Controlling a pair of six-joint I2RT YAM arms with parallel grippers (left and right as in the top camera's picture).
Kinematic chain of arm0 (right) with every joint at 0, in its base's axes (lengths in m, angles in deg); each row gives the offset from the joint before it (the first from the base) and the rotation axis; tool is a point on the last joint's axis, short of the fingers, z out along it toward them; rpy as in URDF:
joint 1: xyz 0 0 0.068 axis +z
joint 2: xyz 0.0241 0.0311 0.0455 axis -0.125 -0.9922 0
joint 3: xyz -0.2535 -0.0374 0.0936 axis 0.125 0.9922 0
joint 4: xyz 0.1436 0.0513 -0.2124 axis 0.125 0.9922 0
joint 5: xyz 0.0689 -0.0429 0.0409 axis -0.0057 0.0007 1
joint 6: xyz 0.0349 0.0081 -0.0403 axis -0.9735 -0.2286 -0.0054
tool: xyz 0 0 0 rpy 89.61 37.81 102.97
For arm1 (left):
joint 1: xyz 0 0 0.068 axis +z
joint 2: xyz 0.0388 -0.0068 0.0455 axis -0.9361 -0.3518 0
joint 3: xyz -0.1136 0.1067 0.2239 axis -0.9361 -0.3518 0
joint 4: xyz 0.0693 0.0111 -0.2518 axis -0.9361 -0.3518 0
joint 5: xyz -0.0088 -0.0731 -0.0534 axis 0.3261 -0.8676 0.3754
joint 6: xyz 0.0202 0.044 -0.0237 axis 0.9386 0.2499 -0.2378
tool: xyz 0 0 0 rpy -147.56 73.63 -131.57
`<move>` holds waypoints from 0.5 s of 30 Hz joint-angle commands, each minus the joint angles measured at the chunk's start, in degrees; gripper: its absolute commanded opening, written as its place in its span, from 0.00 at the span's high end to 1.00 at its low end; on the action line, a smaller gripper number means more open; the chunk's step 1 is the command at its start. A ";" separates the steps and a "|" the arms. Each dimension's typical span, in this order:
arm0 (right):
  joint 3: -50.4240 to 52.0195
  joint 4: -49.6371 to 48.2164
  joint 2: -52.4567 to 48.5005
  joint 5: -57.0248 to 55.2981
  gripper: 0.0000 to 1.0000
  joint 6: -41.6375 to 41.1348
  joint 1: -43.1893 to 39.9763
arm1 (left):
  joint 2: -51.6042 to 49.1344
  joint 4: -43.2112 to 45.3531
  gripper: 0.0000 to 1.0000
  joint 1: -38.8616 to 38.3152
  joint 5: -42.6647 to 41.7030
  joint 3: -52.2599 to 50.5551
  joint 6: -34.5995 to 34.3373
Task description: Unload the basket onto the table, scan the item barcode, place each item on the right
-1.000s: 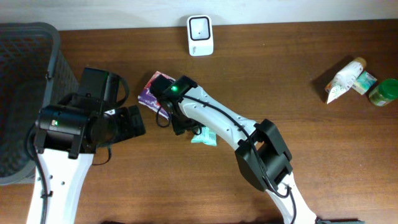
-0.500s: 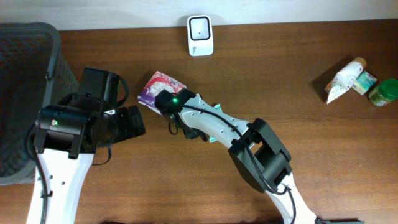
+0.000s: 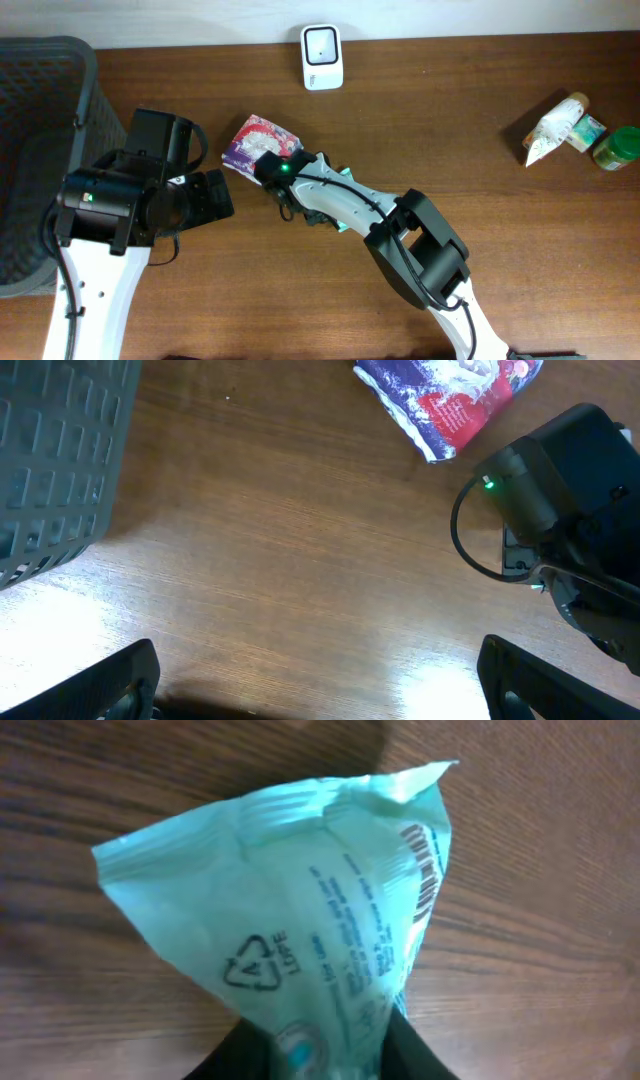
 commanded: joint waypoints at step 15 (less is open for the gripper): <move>2.51 3.72 -0.50 69.55 0.43 29.18 -31.93 | 0.24 0.13 0.01 -0.17 0.42 0.17 -0.52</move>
